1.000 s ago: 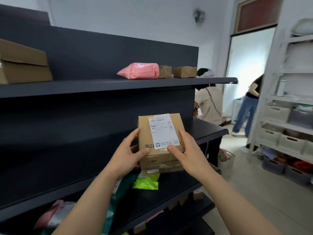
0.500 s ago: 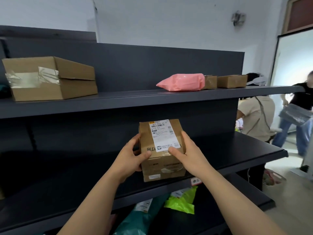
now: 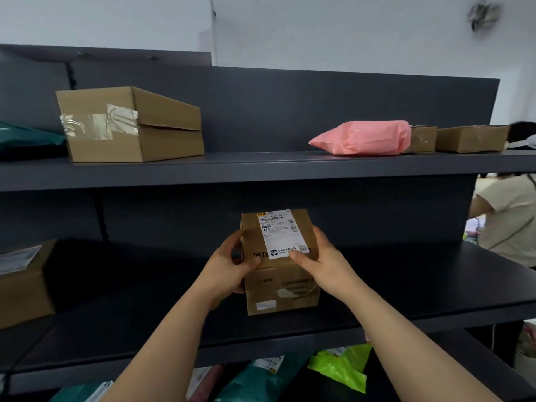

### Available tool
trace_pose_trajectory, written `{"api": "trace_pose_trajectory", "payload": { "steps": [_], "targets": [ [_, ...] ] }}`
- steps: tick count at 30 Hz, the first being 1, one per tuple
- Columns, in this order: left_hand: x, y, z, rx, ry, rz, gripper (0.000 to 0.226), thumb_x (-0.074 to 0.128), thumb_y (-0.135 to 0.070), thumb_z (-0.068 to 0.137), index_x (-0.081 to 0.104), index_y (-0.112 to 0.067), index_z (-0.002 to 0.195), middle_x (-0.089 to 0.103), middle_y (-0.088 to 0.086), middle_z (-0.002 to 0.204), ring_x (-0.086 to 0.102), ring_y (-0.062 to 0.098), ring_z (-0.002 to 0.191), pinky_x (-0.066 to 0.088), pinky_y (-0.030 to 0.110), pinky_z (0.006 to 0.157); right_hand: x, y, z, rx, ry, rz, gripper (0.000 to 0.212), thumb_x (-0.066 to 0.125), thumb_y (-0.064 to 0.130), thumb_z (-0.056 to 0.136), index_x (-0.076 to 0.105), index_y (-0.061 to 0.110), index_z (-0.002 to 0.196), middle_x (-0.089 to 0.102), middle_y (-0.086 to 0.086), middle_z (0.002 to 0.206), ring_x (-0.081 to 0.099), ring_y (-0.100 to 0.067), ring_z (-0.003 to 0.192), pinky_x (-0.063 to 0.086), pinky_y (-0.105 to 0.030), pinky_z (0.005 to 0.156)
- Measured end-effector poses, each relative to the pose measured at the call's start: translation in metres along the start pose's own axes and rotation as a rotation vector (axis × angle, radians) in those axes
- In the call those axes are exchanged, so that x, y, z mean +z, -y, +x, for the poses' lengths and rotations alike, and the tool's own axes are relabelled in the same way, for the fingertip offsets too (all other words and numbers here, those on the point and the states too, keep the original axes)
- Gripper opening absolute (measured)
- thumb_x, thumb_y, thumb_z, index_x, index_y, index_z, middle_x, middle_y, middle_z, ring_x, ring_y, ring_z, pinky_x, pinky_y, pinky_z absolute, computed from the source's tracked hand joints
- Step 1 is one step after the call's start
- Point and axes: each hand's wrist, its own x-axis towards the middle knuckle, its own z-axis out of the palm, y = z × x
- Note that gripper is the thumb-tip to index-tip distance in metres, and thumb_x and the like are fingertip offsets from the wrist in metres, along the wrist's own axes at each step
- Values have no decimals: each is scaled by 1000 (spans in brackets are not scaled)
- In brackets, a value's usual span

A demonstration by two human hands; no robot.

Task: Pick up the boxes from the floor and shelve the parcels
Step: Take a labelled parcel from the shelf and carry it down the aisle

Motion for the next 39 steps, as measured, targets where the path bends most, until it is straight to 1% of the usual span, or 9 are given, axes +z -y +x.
{"api": "trace_pose_trajectory", "payload": {
  "steps": [4, 9, 11, 13, 19, 23, 30, 35, 39],
  "targets": [
    [3, -1, 5, -34, -47, 6, 54, 66, -22, 87, 44, -37, 134, 56, -8, 125, 65, 22, 102, 60, 48, 74, 1, -7, 20, 30, 66, -18, 89, 60, 61, 78, 16, 34, 150, 45, 6, 144, 46, -17, 129, 41, -44, 107],
    [8, -4, 16, -76, -73, 30, 36, 62, -21, 90, 48, -45, 114, 59, -6, 117, 65, 20, 99, 60, 48, 75, 2, -13, 43, 72, 133, -1, 86, 60, 64, 74, 22, 36, 147, 50, 7, 138, 52, -17, 121, 45, -44, 102],
    [10, -4, 21, -96, -92, 43, 40, 61, -22, 90, 47, -39, 124, 59, -5, 119, 64, 21, 100, 60, 48, 75, 3, -17, 53, 92, 155, -31, 97, 56, 73, 65, 21, 36, 147, 48, 5, 141, 50, -19, 124, 44, -45, 103],
    [10, -4, 26, -122, -105, 55, 44, 60, -24, 91, 45, -34, 131, 59, -3, 122, 63, 22, 102, 60, 47, 74, 5, -22, 63, 92, 175, -32, 93, 56, 71, 69, 22, 34, 147, 47, 4, 142, 49, -20, 126, 44, -46, 103],
    [10, -5, 37, -180, -112, 64, 28, 56, -25, 93, 47, -39, 115, 60, -1, 119, 64, 20, 99, 58, 51, 80, 11, -28, 79, 88, 205, -8, 92, 55, 72, 70, 25, 31, 147, 49, 4, 141, 51, -18, 124, 45, -43, 103],
    [5, -5, 44, -214, -108, 61, 66, 58, -27, 92, 23, -29, 148, 54, 2, 132, 62, 18, 101, 59, 44, 75, 15, -27, 88, 110, 229, -35, 92, 52, 73, 72, 24, 28, 147, 51, 1, 139, 54, -19, 120, 48, -41, 98],
    [1, -6, 54, -219, -92, 65, 52, 55, -25, 95, 31, -29, 140, 58, -9, 106, 60, 12, 92, 58, 41, 73, 21, -21, 101, 191, 223, -91, 88, 53, 68, 80, 23, 20, 147, 51, -6, 136, 56, -25, 117, 53, -43, 89],
    [-2, -5, 61, -225, -102, 70, 45, 53, -24, 95, 35, -28, 136, 54, -11, 99, 58, 12, 88, 56, 46, 82, 25, -17, 108, 211, 220, -105, 79, 53, 61, 85, 27, 16, 144, 52, -6, 134, 56, -24, 114, 50, -34, 75],
    [-5, -4, 64, -236, -86, 52, 45, 53, -26, 95, 35, -26, 136, 56, -9, 101, 58, 11, 87, 57, 43, 79, 28, -17, 112, 233, 208, -83, 82, 55, 62, 82, 28, 17, 145, 53, -5, 133, 56, -24, 115, 53, -39, 86]
  ]
}}
